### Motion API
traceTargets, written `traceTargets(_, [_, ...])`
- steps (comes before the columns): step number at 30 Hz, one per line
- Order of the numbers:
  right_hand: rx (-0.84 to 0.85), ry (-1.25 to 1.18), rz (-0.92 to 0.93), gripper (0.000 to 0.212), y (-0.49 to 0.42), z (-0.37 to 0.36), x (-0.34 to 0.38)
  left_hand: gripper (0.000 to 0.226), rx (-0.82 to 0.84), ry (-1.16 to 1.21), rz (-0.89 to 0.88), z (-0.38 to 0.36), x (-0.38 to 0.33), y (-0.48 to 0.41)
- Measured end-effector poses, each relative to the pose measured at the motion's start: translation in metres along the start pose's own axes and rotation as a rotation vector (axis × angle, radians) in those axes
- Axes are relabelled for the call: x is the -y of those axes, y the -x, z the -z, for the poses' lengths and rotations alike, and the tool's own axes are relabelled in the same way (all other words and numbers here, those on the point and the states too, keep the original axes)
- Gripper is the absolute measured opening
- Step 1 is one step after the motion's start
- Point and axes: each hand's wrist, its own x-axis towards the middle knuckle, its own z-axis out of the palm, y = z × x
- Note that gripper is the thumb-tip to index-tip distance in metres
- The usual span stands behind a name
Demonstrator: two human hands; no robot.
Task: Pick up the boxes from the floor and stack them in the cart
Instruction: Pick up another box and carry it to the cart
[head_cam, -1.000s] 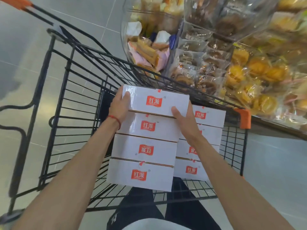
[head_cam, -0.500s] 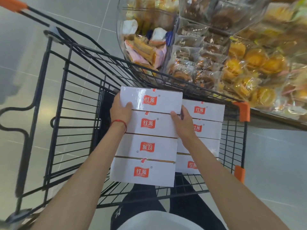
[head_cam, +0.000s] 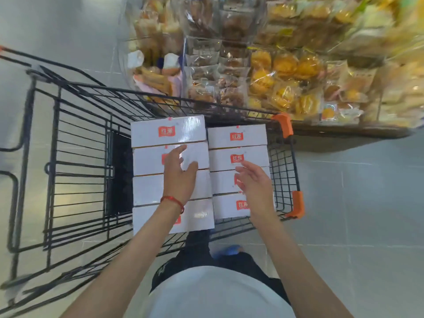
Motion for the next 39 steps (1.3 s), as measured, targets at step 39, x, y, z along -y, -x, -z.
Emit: traceTargets(39, [-0.871, -0.914, 0.034, 0.019, 0.164, 0.575, -0.161, 0.033, 1.231, -0.497, -0.426, -0.551, -0.013, 0.363])
